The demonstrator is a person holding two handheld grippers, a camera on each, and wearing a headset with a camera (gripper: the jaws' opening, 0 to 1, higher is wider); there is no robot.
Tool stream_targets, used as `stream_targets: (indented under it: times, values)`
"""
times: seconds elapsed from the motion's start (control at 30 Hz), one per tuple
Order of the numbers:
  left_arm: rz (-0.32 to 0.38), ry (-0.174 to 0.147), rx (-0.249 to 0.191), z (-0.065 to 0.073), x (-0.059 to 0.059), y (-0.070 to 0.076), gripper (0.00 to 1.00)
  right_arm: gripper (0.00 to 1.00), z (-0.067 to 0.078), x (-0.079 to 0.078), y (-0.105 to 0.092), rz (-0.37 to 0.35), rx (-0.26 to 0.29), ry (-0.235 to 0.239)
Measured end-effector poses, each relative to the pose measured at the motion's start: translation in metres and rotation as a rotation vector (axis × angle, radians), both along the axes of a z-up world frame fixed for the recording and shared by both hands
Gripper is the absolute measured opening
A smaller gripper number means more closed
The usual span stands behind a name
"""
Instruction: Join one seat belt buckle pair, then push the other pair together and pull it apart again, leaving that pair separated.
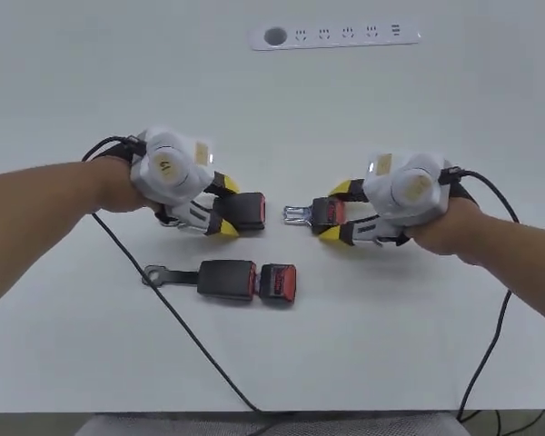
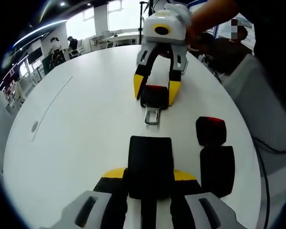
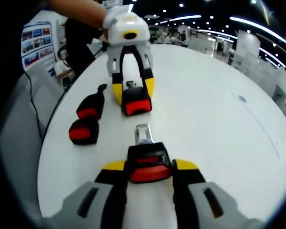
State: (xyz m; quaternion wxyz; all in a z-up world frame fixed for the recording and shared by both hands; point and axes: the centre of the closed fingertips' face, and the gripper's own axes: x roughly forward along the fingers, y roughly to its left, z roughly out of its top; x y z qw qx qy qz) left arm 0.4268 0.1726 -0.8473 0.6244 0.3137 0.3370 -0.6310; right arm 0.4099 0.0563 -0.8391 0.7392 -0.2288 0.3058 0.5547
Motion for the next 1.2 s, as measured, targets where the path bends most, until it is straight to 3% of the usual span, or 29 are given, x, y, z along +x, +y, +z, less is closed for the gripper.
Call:
stream_targets:
  times: [0.43,1.03,1.2]
  values:
    - [0.000,0.003,0.004,0.001,0.000,0.001,0.35,0.37,0.014,-0.017,-0.044,-0.017,-0.004,0.008]
    - [0.000,0.011,0.001,0.001,0.001,0.001,0.35,0.37,0.000,-0.018,-0.091,-0.036,-0.040,0.035]
    - [0.002,0.012,0.000,0.001,0.001,0.001,0.35,0.37,-0.006,-0.012,-0.098,-0.049,-0.040,0.035]
